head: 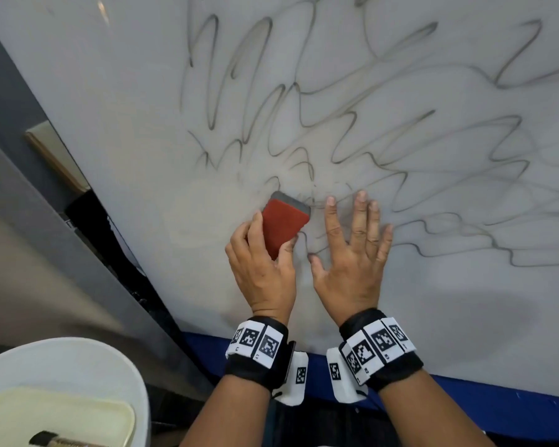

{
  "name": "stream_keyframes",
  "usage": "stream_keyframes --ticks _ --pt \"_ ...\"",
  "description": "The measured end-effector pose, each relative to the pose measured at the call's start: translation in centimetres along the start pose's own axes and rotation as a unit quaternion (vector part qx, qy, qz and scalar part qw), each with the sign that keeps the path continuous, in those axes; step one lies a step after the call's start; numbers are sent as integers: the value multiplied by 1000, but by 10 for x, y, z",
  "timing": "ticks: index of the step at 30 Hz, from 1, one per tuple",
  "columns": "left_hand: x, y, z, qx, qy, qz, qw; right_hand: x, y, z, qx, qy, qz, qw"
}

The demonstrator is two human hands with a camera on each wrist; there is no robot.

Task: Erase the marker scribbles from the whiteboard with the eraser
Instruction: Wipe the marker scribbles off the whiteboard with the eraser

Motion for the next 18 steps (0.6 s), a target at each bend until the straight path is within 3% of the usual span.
stream_keyframes --ticks 5,10,12,15,18 --pt "0 2 -13 130 64 71 987 12 -1 12 -18 -28 -5 999" --pt "-19 19 26 -16 14 -34 999 12 -1 23 -24 -14 -11 1000" --pt "-21 17 22 2 23 -26 999 11 -1 24 -18 -6 -11 1000" --pt "-10 8 3 95 58 53 992 12 -1 26 -6 6 -13 1000" --pt "-11 7 16 61 30 45 997 11 0 27 -4 10 -16 1000"
Point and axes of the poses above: each hand's wrist, its own y-axis away from the middle knuckle, its own x-axis out of the back of the hand, z = x × y, the point moved 8 cm from there along -y, towards the middle knuckle, and after that the axes turned 10 degrees about -x, right-handed, at the moved point
